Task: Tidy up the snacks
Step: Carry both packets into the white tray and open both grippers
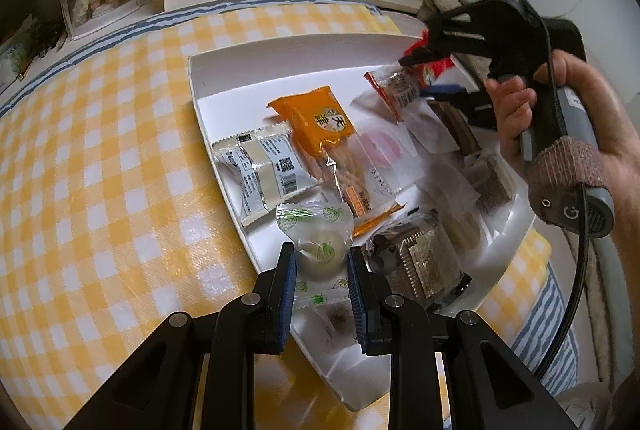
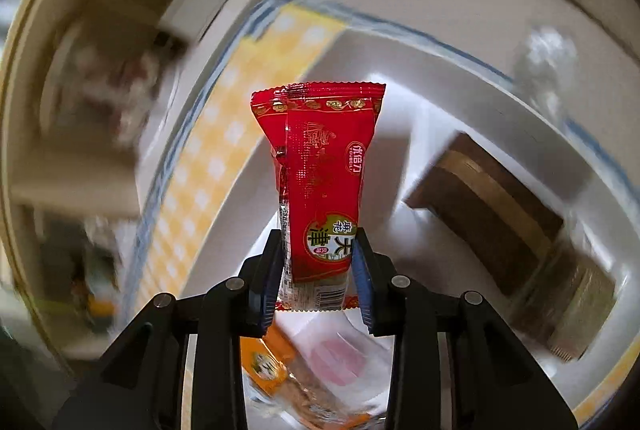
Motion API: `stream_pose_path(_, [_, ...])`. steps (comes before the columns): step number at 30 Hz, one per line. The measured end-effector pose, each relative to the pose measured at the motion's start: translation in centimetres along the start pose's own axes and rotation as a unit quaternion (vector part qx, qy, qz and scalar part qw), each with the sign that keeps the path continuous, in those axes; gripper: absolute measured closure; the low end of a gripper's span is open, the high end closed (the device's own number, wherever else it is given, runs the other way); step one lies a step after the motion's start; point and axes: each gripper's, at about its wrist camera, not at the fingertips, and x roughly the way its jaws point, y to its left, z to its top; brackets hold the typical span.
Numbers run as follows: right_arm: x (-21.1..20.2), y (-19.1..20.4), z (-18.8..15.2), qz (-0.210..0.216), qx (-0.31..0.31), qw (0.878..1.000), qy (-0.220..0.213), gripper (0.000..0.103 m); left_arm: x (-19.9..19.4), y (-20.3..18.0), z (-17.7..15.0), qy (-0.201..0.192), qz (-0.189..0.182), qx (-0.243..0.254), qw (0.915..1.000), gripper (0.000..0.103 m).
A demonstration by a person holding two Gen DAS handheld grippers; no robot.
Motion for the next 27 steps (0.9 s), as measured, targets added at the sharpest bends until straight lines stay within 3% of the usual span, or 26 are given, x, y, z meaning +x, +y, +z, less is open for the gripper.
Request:
stream_pose_path(2, [0.2, -0.9, 0.1, 0.021, 0.04, 0.999, -0.001, 0.068, -0.1, 0.1, 0.1, 0.0, 0.002, 0.001, 1.0, 0.078])
stream_pose_path(5, [1.8, -0.9, 0.2, 0.06, 0.061, 0.996, 0.037, 0.064, -0.1, 0.2, 0.0, -0.002, 0.005, 0.003, 1.0, 0.078])
stream_pose_path(13, [2.7, 1.1, -0.6, 0.07, 0.015, 0.994, 0.082, 0.042, 0.0, 0.3, -0.3, 0.0, 0.004, 0.008, 1.0, 0.078])
stream_pose_path(18, [2.5, 1.3, -1.5, 0.079, -0.014, 0.991, 0.103, 0.042, 0.2, 0.0, -0.3, 0.002, 0.002, 0.01, 0.9999, 0.078])
stream_pose_path(24, [1.9, 1.8, -1.2, 0.076, -0.054, 0.992, 0.088, 0.042, 0.5, 0.2, -0.2, 0.005, 0.008, 0.003, 1.0, 0.078])
stream_pose_path(27, [1.0, 2.5, -1.5, 0.064, -0.103, 0.99, 0.078, 0.043, 0.4, 0.3, 0.0, 0.002, 0.009, -0.004, 0.9999, 0.076])
